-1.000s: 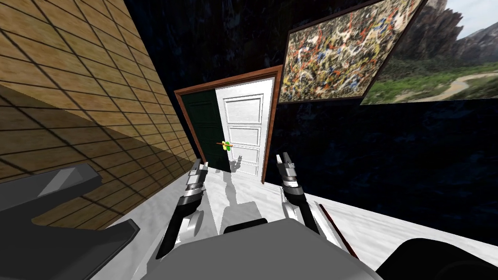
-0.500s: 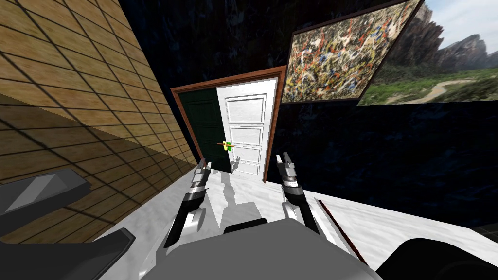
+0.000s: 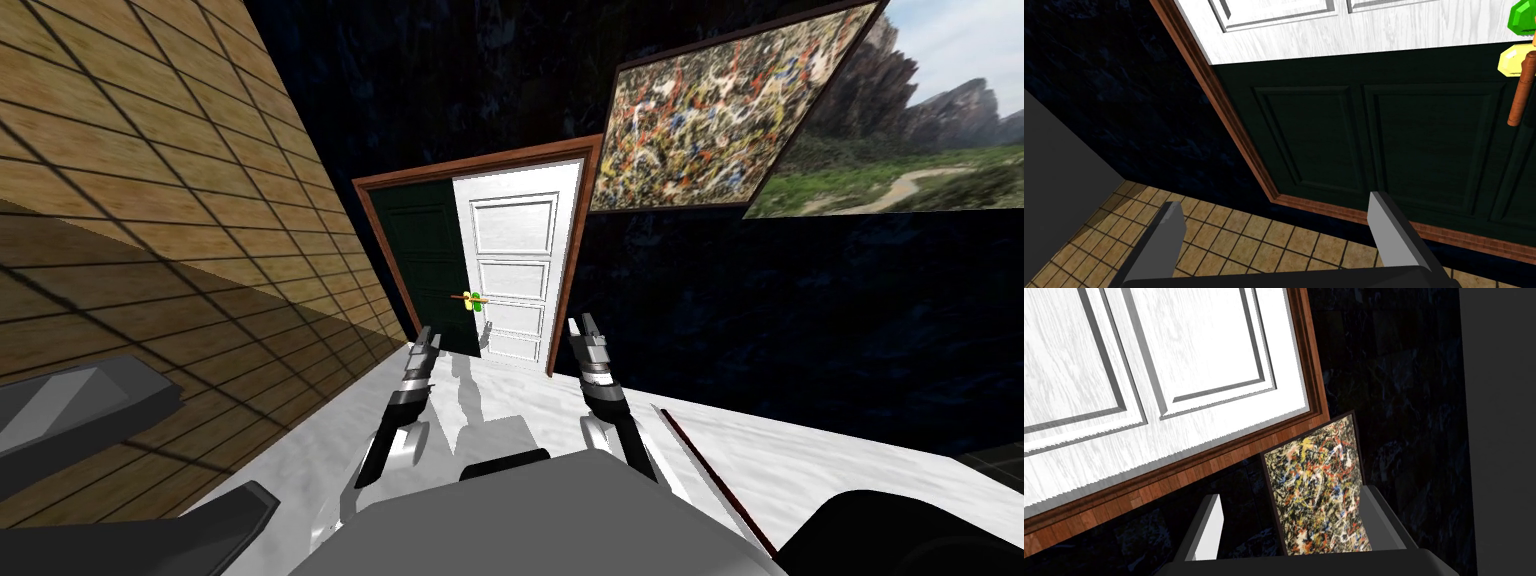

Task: Push the door open

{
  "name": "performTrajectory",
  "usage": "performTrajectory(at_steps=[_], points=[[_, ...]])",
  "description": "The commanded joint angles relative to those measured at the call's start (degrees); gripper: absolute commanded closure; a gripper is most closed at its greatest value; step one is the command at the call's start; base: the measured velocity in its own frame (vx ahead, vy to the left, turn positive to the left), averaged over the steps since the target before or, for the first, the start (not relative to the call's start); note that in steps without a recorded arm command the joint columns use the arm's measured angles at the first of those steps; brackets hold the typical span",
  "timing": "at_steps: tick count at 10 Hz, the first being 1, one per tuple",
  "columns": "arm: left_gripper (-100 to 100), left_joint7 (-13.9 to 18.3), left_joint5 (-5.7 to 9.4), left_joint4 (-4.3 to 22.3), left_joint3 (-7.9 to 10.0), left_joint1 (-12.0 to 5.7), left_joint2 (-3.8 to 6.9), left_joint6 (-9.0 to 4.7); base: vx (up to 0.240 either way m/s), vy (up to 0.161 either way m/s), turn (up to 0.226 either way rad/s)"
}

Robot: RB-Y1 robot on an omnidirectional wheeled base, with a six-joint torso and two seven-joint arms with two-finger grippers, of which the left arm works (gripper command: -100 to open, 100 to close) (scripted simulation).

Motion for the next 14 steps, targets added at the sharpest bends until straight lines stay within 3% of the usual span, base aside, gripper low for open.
performTrajectory(at_steps=[1, 14], points=[[-100, 0.2, 0.15, 1.3, -0.1, -0.63, 0.41, -0.04, 0.058, 0.214, 0.02], [-100, 0.6, 0.53, 12.0, -1.78, -7.45, 1.55, 0.74, 0.071, 0.208, 0.023]])
